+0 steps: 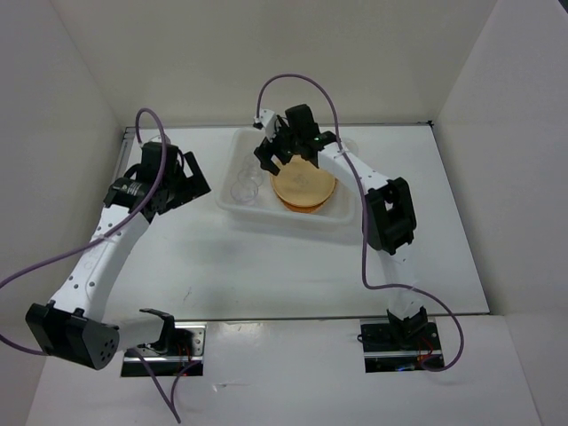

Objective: Place the mixed dishes into the plastic bin

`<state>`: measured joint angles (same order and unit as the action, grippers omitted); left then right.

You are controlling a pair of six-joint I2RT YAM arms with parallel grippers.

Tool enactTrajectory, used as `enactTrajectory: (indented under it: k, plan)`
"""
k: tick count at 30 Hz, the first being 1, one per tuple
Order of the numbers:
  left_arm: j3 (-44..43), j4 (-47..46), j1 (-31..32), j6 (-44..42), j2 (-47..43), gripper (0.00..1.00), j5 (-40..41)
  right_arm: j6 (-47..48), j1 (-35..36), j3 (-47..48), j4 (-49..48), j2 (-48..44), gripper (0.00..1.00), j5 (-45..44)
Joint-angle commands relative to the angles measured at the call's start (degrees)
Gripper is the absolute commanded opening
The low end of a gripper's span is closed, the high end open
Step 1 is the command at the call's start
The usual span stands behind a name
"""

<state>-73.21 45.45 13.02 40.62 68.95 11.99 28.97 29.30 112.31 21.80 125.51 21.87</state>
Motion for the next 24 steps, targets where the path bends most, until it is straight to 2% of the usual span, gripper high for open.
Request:
enactTrajectory:
  k: [1,10,24]
  plan:
    - [-3.5,0.8,-1.0,-2.4,2.2,1.00,-0.1,-2.4,1.6,1.2,-6.7,2.5,0.98,1.8]
    - [-8.0,-0.3,-1.5,-7.7,9.5,1.00,-2.9,-2.3,3.7,2.8,-6.7,5.7,0.98,1.8]
    - [-8.7,-0.3,-2.0,-9.5,11.9,1.00,-2.9,-3.9,4.2,2.8,-12.4,9.1,0.98,-5.0]
